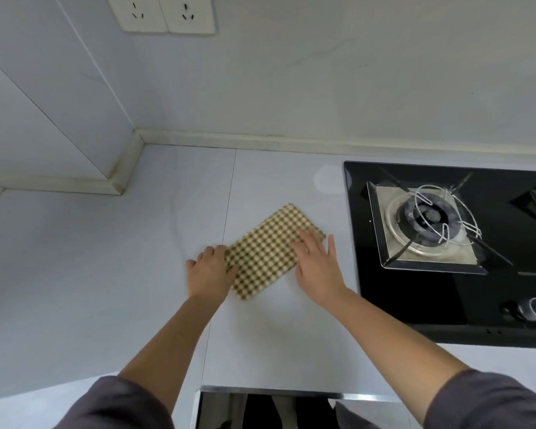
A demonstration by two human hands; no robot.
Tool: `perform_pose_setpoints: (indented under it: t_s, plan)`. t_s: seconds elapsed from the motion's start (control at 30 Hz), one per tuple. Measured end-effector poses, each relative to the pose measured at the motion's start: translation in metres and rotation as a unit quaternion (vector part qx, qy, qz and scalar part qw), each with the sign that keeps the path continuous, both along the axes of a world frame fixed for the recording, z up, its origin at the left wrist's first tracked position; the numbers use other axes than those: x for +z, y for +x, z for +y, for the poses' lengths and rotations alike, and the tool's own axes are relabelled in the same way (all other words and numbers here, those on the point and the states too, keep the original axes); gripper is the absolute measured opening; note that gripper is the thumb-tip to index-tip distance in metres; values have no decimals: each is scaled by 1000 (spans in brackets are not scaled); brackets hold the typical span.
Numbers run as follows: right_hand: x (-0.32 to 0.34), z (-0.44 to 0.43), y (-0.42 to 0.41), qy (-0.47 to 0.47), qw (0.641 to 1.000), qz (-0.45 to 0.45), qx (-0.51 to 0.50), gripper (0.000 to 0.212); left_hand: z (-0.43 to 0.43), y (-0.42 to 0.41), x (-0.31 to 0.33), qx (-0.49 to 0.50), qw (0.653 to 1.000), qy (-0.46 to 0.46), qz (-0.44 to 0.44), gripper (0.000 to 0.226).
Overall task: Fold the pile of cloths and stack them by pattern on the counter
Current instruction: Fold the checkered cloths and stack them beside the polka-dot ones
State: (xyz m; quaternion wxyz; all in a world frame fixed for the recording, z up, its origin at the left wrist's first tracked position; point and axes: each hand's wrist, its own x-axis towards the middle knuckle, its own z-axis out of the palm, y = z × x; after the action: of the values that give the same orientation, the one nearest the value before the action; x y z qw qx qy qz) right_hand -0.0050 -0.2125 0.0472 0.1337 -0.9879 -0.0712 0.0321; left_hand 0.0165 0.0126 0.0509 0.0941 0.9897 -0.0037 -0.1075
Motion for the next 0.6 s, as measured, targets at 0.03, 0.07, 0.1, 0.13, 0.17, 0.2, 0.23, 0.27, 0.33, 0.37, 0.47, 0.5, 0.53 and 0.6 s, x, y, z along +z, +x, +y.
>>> perform_pose_setpoints:
  t_s: [0.03,0.07,0.1,0.13,0.17,0.2,0.23,0.27,0.33,0.37,0.47,0.5,0.53,0.6]
  plan:
    - [-3,3,-9,7,1000,-6,14,60,-4,1,5,37,998,-19,53,29]
    - [-5,7,-18,10,1000,-4,30,63,-7,2,8,71,991,-49,102,22]
    - [-7,10,-24,11,999,2,43,66,-11,4,12,103,980,-97,139,16]
    - [-8,14,-32,15,998,13,52,69,-13,3,16,137,963,-159,168,12]
    - [-10,17,-36,23,998,17,56,72,-15,5,19,182,934,-238,195,10]
    - [-12,20,-39,35,998,15,57,74,-18,5,23,237,884,-333,228,12]
    - [-13,22,-42,50,997,10,56,75,-20,2,29,289,812,-429,271,17]
    - [-16,25,-42,67,996,5,56,74,-23,-1,36,327,737,-506,307,22]
    - [-18,29,-42,110,992,-3,56,66,-28,-10,48,360,640,-584,345,24]
    - [-19,31,-41,134,989,-5,55,61,-28,-13,52,359,618,-602,357,23]
    - [-16,28,-37,179,983,7,47,44,-19,-20,50,344,621,-603,364,30]
    - [-17,25,-37,188,981,18,47,39,-14,-22,47,349,663,-567,342,35]
    - [-17,22,-38,198,979,31,46,38,-7,-27,41,341,741,-499,291,34]
    - [-16,15,-41,217,974,56,33,40,9,-39,22,225,935,-250,112,27]
